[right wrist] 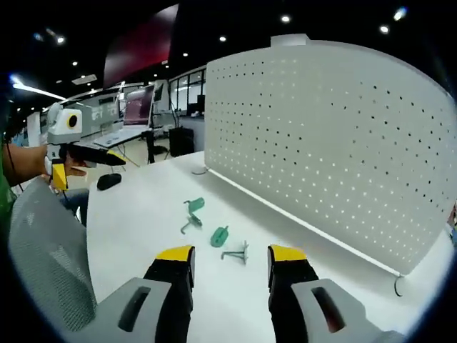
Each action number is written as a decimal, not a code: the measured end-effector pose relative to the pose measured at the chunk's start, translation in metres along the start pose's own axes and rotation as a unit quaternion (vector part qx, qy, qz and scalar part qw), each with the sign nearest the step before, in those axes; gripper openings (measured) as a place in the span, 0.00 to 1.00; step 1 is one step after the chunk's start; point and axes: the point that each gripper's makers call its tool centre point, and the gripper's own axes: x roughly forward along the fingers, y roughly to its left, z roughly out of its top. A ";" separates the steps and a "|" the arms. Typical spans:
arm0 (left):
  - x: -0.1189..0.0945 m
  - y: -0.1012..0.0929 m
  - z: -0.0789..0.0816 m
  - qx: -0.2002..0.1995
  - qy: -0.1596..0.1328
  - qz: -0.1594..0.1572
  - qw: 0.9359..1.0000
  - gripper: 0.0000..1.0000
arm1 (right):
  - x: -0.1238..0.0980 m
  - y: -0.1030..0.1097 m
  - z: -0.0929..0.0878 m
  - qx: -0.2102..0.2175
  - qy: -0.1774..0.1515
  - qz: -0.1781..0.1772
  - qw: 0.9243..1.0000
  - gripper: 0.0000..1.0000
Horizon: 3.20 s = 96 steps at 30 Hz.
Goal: Insert the hook assembly into the mounting plate slot until the hook locks in place.
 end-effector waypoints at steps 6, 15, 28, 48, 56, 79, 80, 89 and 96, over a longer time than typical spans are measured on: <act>0.002 -0.001 -0.001 0.000 0.003 0.000 1.000 0.99 | 0.012 -0.002 -0.008 -0.013 0.016 0.004 1.000 0.39; 0.004 0.001 -0.004 -0.004 0.007 0.001 1.000 0.99 | 0.026 -0.004 -0.019 -0.016 0.033 0.011 0.999 0.33; 0.010 -0.002 -0.010 -0.008 0.015 -0.004 1.000 0.98 | 0.043 -0.010 -0.031 -0.013 0.049 0.016 0.999 0.24; 0.014 0.001 -0.017 -0.018 0.027 0.000 0.999 0.97 | 0.069 -0.015 -0.050 -0.008 0.069 0.028 0.997 0.15; 0.016 0.003 -0.020 -0.022 0.032 0.002 0.999 0.96 | 0.075 -0.017 -0.056 -0.006 0.075 0.029 0.997 0.12; 0.018 0.008 -0.025 -0.030 0.037 0.008 0.999 0.96 | 0.089 -0.019 -0.066 -0.019 0.086 0.027 0.996 0.04; 0.018 0.008 -0.025 -0.031 0.037 0.008 0.999 0.96 | 0.089 -0.019 -0.066 -0.017 0.085 0.027 0.996 0.04; 0.019 0.007 -0.026 -0.031 0.039 0.005 0.999 0.95 | 0.091 -0.021 -0.065 -0.017 0.081 0.024 0.996 0.03; 0.019 0.007 -0.026 -0.032 0.040 0.004 0.999 0.95 | 0.090 -0.024 -0.062 -0.018 0.076 0.018 0.997 0.01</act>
